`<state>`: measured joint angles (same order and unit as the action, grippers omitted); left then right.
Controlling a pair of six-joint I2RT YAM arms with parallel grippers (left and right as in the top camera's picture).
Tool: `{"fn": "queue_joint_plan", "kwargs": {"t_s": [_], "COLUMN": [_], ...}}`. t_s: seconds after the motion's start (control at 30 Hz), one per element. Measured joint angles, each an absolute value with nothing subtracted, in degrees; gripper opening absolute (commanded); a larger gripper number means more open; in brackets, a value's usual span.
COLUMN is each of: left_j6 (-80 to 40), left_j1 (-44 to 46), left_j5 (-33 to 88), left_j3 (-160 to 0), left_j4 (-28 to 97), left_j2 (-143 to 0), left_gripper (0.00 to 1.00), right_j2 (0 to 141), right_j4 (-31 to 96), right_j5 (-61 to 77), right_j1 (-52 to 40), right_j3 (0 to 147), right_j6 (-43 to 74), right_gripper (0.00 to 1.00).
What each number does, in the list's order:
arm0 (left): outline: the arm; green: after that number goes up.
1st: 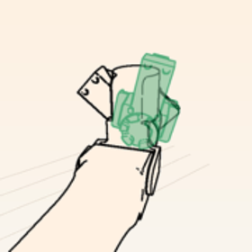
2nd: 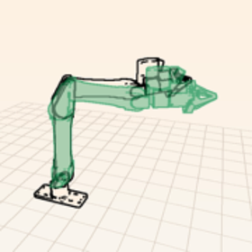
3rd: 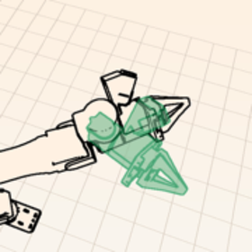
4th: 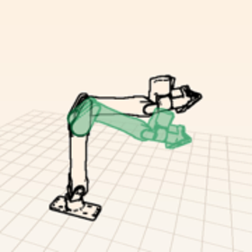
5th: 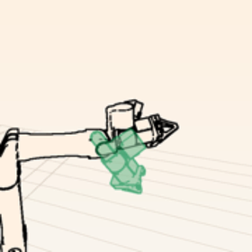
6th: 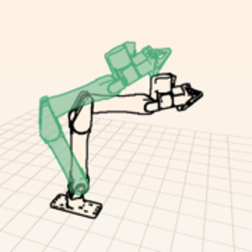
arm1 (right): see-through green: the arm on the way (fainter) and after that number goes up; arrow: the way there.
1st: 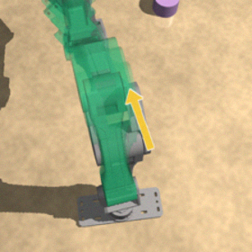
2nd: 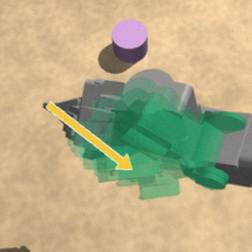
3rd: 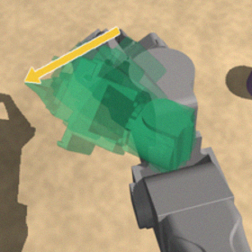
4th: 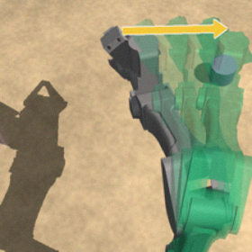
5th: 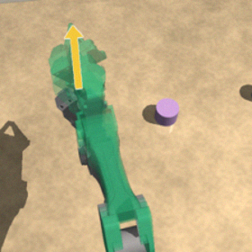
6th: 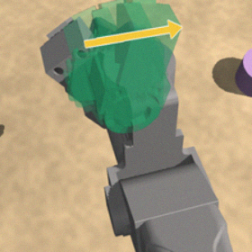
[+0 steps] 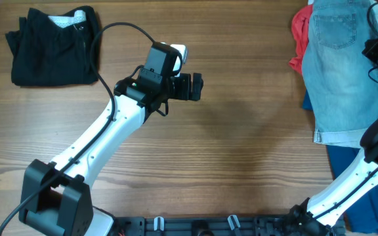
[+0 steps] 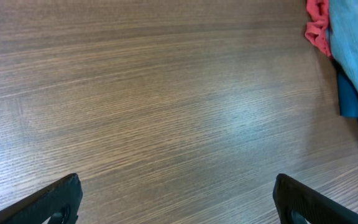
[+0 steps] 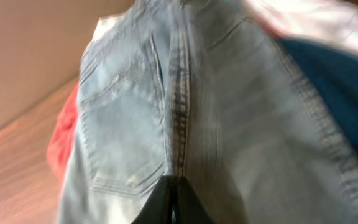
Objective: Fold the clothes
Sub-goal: 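Reach the right gripper to the clothes pile and grasp the light blue jeans, then pull the jeans left with the right gripper and lay them flat mid-table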
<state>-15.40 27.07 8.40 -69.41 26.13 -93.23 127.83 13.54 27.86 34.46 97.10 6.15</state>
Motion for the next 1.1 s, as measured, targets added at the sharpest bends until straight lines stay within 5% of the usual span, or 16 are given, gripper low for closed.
{"fn": "queue_joint_plan", "kwargs": {"t_s": [0.2, 0.77, 0.9, 1.0, 1.1], "left_j6": [-15.4, -16.3, -16.3, -16.3, -16.4], "left_j1": [26.6, 6.2, 3.2, 3.3, 3.3], "left_j5": [7.5, 7.1, 7.1, 7.2, 7.2], "left_j3": [-69.4, -69.4, -69.4, -69.4, -69.4], "left_j4": [24.9, 28.0, 28.7, 29.5, 30.0], "left_j2": [-93.2, -93.1, -93.1, -93.1, -93.1], "left_gripper": [1.0, 1.0, 1.0, 1.0, 1.0], "right_j2": [123.3, 118.5, 118.5, 118.5, 118.5], "right_j4": [18.6, 25.4, 26.0, 28.5, 31.1], "right_j5": [28.9, 27.4, 22.0, 17.6, 15.1], "right_j1": [27.6, -19.9, -23.6, -21.2, -16.1], "right_j3": [97.1, 97.1, 97.1, 97.1, 97.1], "right_j6": [5.1, 5.8, 6.9, 6.6, 3.5], "right_gripper": [0.04, 0.05, 0.35, 0.84, 0.96]}}
